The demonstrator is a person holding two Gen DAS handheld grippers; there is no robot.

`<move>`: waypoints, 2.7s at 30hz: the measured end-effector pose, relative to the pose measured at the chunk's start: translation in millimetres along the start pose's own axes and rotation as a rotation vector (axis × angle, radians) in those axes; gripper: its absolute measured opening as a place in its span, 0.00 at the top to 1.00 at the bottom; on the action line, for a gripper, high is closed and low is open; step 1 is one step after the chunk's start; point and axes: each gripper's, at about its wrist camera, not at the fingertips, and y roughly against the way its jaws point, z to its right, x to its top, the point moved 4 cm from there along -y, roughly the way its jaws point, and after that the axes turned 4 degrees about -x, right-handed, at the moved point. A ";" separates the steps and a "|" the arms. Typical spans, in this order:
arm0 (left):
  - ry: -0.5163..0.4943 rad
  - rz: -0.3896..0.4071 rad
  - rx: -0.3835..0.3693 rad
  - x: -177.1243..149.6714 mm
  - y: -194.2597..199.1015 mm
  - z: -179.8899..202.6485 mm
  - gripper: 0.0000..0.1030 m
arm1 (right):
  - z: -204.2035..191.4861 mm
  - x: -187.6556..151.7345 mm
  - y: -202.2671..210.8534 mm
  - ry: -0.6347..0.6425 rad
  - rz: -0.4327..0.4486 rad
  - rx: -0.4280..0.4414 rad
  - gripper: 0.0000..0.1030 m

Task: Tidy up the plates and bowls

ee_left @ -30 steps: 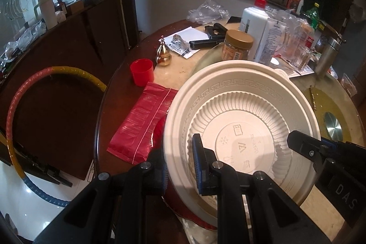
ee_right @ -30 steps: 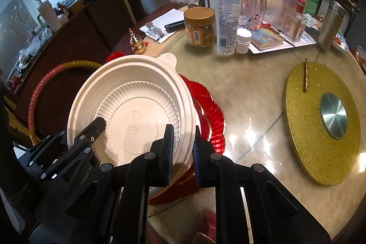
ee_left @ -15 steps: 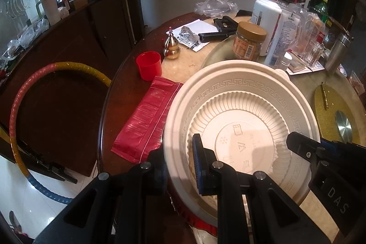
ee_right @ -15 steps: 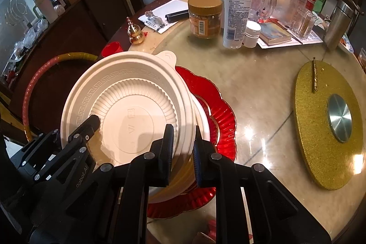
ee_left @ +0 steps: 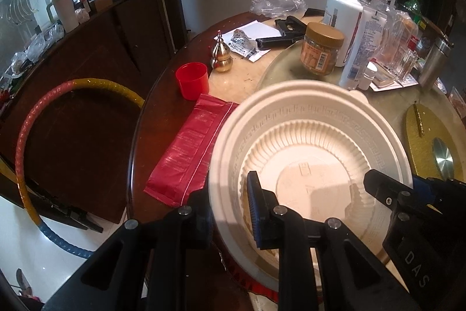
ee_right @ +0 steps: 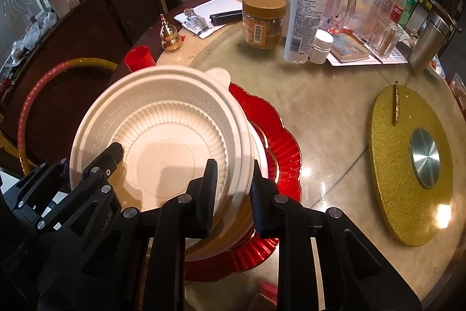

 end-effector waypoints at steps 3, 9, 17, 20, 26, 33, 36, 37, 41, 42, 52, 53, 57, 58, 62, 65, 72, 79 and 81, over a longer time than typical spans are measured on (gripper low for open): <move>-0.004 -0.004 0.007 -1.3 0.8 0.6 0.75 | -1.4 -0.4 3.5 0.017 0.010 -0.019 0.73; 0.004 0.040 0.018 2.4 15.2 -1.0 0.64 | -1.7 0.5 14.8 0.029 0.045 -0.038 0.63; -0.002 0.037 0.034 -0.6 19.9 -3.9 0.54 | -0.3 -2.9 21.3 0.030 0.044 -0.048 0.63; 0.002 0.051 0.037 -1.9 25.8 -9.6 0.52 | 0.6 -5.4 30.6 0.044 0.049 -0.056 0.51; 0.012 0.059 0.033 -3.9 32.1 -14.7 0.50 | 1.3 -9.0 37.8 0.042 0.058 -0.052 0.43; 0.029 0.099 -0.016 -8.5 47.7 -16.6 0.43 | 5.9 -15.6 52.7 0.017 0.102 -0.030 0.43; 0.042 0.138 -0.059 -14.5 59.0 -17.1 0.35 | 9.4 -24.0 65.0 0.008 0.145 -0.014 0.43; 0.043 0.143 -0.063 -16.6 61.4 -16.8 0.34 | 11.6 -28.7 70.1 0.000 0.164 -0.013 0.43; 0.018 0.145 -0.092 -28.4 65.6 -10.8 0.29 | 17.3 -45.2 83.7 0.001 0.205 -0.003 0.43; 0.010 0.142 -0.096 -32.6 66.6 -9.5 0.29 | 19.2 -49.9 87.2 0.001 0.215 -0.008 0.43; -0.063 0.151 -0.135 -62.6 80.3 13.3 0.29 | 40.9 -94.4 107.5 -0.009 0.270 -0.049 0.43; -0.066 0.152 -0.137 -63.9 80.9 15.5 0.28 | 43.2 -96.6 107.5 -0.009 0.272 -0.057 0.43; -0.097 0.154 -0.135 -69.1 81.6 23.7 0.23 | 48.8 -103.8 108.3 -0.015 0.271 -0.064 0.43; -0.103 0.151 -0.133 -70.1 81.2 24.9 0.23 | 50.4 -104.6 108.0 -0.017 0.269 -0.066 0.43; -0.108 0.143 -0.132 -72.4 82.7 27.2 0.22 | 52.0 -104.0 107.3 -0.016 0.267 -0.073 0.43; -0.107 0.152 -0.135 -71.7 85.5 27.9 0.22 | 50.2 -103.4 106.7 -0.006 0.269 -0.074 0.43; -0.107 0.146 -0.158 -71.7 87.3 28.2 0.19 | 46.6 -101.5 100.0 0.008 0.258 -0.072 0.43; -0.101 0.146 -0.158 -68.7 85.8 27.8 0.09 | 45.3 -99.0 97.0 0.017 0.253 -0.077 0.43; -0.099 0.166 -0.142 -67.5 87.2 27.3 0.05 | 46.0 -98.3 97.3 0.017 0.255 -0.076 0.43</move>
